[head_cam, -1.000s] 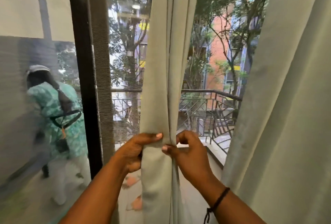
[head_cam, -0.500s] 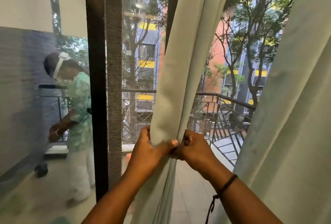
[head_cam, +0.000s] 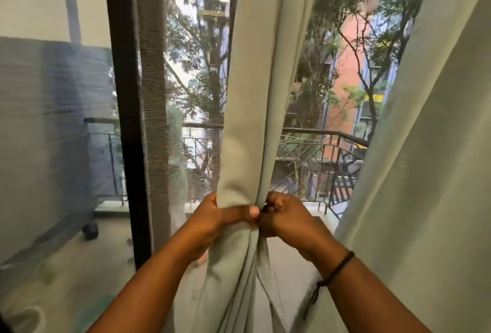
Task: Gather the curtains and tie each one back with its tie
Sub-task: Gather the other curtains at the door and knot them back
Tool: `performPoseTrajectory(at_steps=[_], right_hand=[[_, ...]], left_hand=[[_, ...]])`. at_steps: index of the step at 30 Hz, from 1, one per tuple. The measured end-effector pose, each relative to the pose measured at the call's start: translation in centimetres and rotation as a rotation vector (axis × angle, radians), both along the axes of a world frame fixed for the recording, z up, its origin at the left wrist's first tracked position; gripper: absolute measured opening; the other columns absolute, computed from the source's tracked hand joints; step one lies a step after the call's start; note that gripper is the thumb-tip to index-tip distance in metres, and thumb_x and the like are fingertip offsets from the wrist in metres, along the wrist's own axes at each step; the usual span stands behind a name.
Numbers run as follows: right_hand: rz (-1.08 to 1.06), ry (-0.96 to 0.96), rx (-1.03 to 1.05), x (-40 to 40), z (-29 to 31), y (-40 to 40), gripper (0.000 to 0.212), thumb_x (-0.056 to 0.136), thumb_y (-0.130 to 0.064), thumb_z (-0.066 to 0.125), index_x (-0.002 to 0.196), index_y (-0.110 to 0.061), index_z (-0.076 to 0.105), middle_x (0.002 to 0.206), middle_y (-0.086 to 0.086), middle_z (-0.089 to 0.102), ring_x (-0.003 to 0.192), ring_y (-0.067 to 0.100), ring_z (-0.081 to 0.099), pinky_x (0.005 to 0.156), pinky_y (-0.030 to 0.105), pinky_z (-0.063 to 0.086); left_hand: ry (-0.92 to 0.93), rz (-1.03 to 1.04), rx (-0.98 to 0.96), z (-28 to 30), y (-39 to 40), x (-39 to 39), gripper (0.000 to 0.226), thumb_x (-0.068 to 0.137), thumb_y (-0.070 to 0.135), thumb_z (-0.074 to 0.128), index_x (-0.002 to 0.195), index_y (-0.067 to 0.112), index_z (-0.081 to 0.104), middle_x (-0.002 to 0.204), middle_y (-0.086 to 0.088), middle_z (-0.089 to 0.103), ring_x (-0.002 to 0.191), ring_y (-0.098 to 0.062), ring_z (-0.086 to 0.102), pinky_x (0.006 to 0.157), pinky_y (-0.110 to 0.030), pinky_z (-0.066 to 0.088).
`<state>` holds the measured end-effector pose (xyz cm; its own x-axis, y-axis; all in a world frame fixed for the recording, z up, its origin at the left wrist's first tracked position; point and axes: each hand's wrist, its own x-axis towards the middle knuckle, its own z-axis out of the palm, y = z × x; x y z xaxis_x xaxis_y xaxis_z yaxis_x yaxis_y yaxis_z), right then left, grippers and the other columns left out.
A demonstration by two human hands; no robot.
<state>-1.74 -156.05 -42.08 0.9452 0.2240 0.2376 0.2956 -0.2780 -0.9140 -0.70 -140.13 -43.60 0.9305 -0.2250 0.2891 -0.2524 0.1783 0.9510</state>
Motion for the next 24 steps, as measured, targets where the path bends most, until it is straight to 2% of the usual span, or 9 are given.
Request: performPoseTrajectory(at_steps=[2,4,6,8,11,13,17,20,24], right_hand=[[-0.258,-0.161,-0.007,-0.6,-0.7,-0.6,0.02,0.071,-0.02,0.078,0.071,-0.032,0.062,0.055,-0.01,0.06,0.056,0.01,0.056,0.056,0.028,0.046],[-0.398,-0.247,-0.056,-1.1,-1.6,-1.9,0.039,0.063,-0.043,0.081,0.083,-0.029,0.05,0.065,-0.01,0.056,0.061,0.007,0.053,0.053,0.022,0.038],[-0.222,-0.199,-0.089,-0.9,-2.0,-3.8,0.049,0.064,-0.045,0.081,0.097,-0.029,0.049,0.09,-0.01,0.055,0.075,0.0,0.053,0.057,0.01,0.039],[0.107,0.012,-0.111,-0.8,-2.2,-5.9,0.047,0.07,-0.032,0.081,0.108,-0.027,0.054,0.108,-0.01,0.058,0.088,-0.004,0.057,0.068,0.003,0.044],[0.356,0.15,-0.138,-0.9,-4.2,-7.4,0.03,0.073,-0.022,0.08,0.099,-0.025,0.065,0.102,0.004,0.069,0.093,0.014,0.067,0.09,0.032,0.054],[0.332,0.111,-0.138,-1.4,-5.4,-7.4,0.008,0.079,-0.02,0.075,0.084,-0.022,0.068,0.083,0.005,0.069,0.076,0.015,0.066,0.083,0.039,0.053],[0.16,0.069,-0.166,-1.5,-4.1,-8.7,0.021,0.091,-0.029,0.06,0.074,-0.018,0.063,0.059,0.006,0.055,0.047,0.015,0.055,0.053,0.03,0.05],[0.026,-0.122,-0.372,-0.8,-1.9,-10.2,0.034,0.09,-0.037,0.058,0.06,-0.02,0.054,0.052,-0.002,0.05,0.048,0.016,0.048,0.055,0.028,0.039],[0.008,-0.194,-0.424,-1.7,-1.1,-10.7,0.041,0.089,-0.041,0.057,0.058,-0.016,0.049,0.05,-0.005,0.047,0.047,0.011,0.044,0.055,0.028,0.033]], left_hand=[[0.014,0.082,-0.05,-0.2,-1.4,-0.2,0.06,0.044,0.027,0.083,0.099,0.009,0.07,0.092,-0.014,0.074,0.085,-0.03,0.071,0.069,-0.033,0.056],[0.033,0.139,-0.093,-0.5,-2.5,-0.6,0.058,0.044,0.028,0.083,0.097,0.009,0.071,0.093,-0.016,0.073,0.087,-0.032,0.07,0.074,-0.039,0.056],[0.066,0.169,-0.131,-0.8,-3.0,-1.1,0.054,0.044,0.026,0.082,0.095,0.01,0.073,0.095,-0.017,0.073,0.088,-0.033,0.069,0.079,-0.043,0.055],[0.113,0.168,-0.13,-0.9,-3.5,-1.7,0.058,0.045,0.026,0.082,0.1,0.009,0.071,0.098,-0.018,0.072,0.089,-0.035,0.068,0.081,-0.046,0.055],[0.152,0.141,-0.137,-1.0,-4.3,-2.9,0.052,0.046,0.02,0.083,0.095,0.006,0.07,0.089,-0.019,0.072,0.075,-0.03,0.07,0.07,-0.042,0.059],[0.156,0.17,-0.157,-1.1,-4.5,-3.5,0.059,0.037,0.024,0.092,0.089,0.006,0.071,0.081,-0.018,0.072,0.067,-0.028,0.07,0.061,-0.039,0.059],[0.126,0.259,-0.081,-0.9,-4.0,-4.4,0.088,0.029,0.034,0.095,0.107,0.006,0.063,0.094,-0.015,0.073,0.083,-0.027,0.071,0.067,-0.036,0.058],[0.112,0.283,-0.034,-0.9,-4.4,-4.5,0.063,0.054,0.016,0.084,0.112,0.005,0.062,0.099,-0.014,0.073,0.088,-0.027,0.071,0.072,-0.035,0.059],[0.062,0.3,0.076,-1.2,-5.2,-3.9,0.055,0.06,0.01,0.08,0.111,0.013,0.06,0.097,-0.009,0.074,0.091,-0.025,0.07,0.073,-0.032,0.058]])
